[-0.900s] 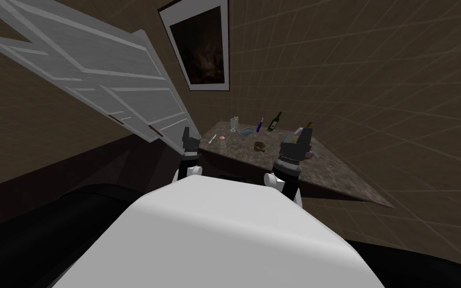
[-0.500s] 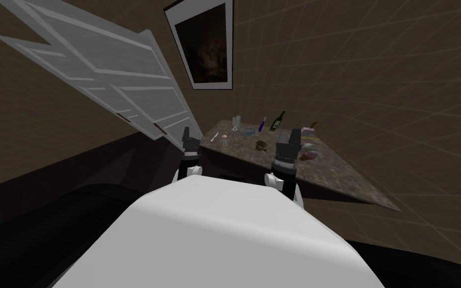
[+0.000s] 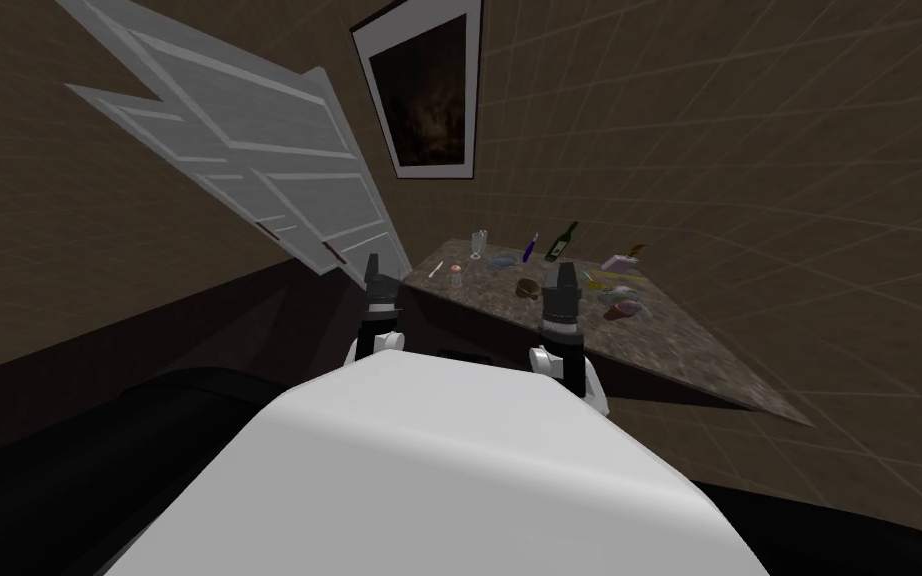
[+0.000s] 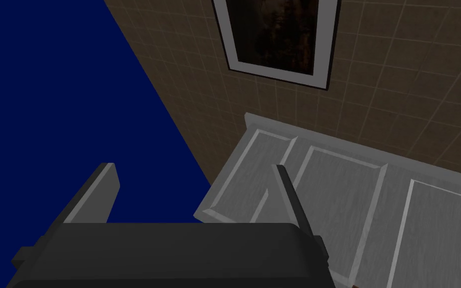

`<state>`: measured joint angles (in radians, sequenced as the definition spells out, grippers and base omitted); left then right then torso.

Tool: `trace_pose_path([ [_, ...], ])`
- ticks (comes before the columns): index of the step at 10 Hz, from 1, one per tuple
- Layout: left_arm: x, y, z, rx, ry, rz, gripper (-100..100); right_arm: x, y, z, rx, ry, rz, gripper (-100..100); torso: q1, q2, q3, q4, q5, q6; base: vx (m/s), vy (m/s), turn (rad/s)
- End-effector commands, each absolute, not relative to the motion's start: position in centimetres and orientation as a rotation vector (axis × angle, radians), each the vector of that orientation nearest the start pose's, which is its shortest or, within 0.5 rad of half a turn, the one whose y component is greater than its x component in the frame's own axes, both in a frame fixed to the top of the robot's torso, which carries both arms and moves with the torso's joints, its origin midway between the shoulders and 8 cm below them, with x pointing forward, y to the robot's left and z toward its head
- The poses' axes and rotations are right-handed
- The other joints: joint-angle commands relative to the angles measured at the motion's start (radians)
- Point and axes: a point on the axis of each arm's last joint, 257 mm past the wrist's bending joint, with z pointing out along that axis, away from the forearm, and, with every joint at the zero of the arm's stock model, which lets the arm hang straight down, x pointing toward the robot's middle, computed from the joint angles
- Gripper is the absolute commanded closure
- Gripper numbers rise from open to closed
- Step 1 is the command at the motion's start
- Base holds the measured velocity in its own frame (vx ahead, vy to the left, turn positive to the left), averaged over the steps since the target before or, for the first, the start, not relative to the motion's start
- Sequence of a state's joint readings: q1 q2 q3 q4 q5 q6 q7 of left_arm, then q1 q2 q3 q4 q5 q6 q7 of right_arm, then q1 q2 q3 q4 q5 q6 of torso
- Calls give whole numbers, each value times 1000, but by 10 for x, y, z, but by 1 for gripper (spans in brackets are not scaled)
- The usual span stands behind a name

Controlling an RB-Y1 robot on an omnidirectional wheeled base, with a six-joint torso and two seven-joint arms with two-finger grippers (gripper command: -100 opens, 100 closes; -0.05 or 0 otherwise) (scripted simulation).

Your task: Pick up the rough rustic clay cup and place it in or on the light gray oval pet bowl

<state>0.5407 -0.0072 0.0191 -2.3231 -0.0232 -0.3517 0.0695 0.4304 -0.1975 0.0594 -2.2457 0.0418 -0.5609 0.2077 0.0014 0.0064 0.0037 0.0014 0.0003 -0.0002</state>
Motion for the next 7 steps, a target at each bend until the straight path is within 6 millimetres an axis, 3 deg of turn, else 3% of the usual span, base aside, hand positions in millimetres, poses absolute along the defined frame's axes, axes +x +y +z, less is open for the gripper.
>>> trace_pose_path([
  [1,354,293,1,-792,690,-1280,0,357,-215,23,289,817,1179,-100,0,0,0,0,0,0,-141,46,183],
  [2,355,293,1,-792,690,-1280,0,357,-214,23,282,823,1179,-100,1,2,1,0,0,0,-107,36,41],
  [7,354,293,1,-792,690,-1280,0,378,-188,-19,115,976,1123,-100,0,2,1,0,0,0,-132,45,127],
])
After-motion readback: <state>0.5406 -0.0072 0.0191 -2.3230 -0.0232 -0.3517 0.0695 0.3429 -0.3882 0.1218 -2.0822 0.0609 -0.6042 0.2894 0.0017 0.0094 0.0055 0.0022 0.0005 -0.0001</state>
